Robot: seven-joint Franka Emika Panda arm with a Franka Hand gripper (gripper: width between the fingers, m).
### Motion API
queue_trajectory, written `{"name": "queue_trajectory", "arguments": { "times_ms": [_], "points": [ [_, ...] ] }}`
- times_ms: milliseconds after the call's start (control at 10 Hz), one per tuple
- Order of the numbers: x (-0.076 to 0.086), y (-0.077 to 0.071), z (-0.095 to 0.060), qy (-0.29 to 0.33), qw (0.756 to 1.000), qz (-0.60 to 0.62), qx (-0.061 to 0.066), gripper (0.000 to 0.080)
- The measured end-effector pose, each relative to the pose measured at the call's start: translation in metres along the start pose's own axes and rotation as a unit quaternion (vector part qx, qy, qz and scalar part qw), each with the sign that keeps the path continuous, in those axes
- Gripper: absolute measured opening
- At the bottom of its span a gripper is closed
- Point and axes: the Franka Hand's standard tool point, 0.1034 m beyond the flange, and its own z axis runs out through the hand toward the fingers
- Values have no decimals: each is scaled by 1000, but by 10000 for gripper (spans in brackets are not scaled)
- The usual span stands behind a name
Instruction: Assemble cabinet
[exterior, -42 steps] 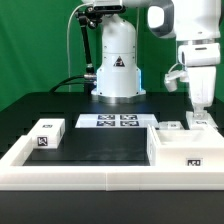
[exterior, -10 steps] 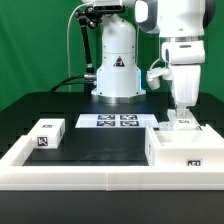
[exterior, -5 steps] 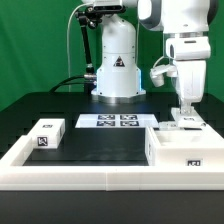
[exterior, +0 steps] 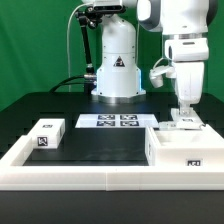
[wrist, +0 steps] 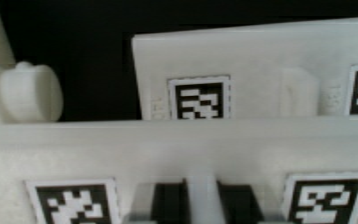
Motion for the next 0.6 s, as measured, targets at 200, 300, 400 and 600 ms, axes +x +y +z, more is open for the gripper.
{"name": "queue_trajectory", "arguments": {
  "times_ms": [200,300,400,600],
  "points": [
    [-3,5,-2,-2,1000,4,0,71],
    [-4,8,-3,-2,1000,6,-1,71],
    [-4,10,-3,-2,1000,7,-1,71],
    [-1,10,-4,-2,1000,16,-2,71]
  ]
}}
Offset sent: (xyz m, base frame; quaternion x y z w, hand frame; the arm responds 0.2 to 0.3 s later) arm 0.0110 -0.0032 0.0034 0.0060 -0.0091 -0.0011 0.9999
